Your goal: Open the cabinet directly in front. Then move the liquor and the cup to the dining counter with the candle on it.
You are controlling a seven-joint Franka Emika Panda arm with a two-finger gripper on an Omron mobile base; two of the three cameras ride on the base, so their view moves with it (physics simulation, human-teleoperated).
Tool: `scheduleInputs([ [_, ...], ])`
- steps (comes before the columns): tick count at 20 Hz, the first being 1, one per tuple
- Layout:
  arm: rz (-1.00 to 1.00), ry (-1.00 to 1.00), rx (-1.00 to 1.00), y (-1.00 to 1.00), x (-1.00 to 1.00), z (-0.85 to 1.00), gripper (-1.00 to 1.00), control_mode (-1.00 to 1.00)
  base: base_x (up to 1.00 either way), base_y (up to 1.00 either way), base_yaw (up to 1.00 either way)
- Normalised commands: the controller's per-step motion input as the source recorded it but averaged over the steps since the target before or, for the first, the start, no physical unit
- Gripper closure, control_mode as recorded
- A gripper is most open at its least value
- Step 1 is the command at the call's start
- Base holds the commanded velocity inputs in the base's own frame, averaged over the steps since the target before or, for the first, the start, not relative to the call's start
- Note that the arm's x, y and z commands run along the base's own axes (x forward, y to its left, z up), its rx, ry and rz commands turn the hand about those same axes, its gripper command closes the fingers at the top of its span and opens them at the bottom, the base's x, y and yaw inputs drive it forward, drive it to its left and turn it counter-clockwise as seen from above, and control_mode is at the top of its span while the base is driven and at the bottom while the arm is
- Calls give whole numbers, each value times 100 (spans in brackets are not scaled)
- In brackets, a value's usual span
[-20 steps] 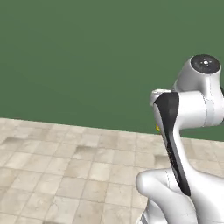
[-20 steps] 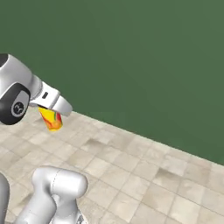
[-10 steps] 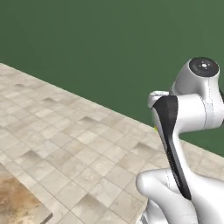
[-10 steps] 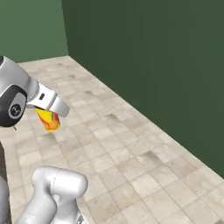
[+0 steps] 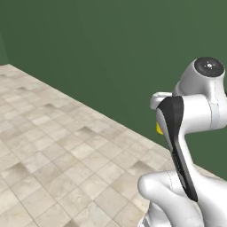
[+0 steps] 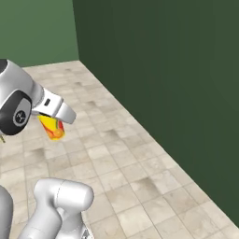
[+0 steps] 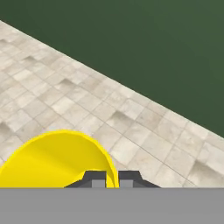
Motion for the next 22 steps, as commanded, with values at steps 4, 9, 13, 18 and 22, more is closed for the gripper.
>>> scheduleInputs([
  [4, 0, 0, 0, 0, 0, 0, 100, 100, 100, 36, 11],
  [9, 0, 0, 0, 0, 0, 0, 100, 100, 100, 52, 15],
  [13, 0, 0, 0, 0, 0, 0, 100, 100, 100, 72, 13],
  [18, 0, 0, 0, 0, 0, 0, 100, 100, 100, 56, 13],
  [22, 0, 0, 0, 0, 0, 0, 100, 100, 100, 41, 16],
])
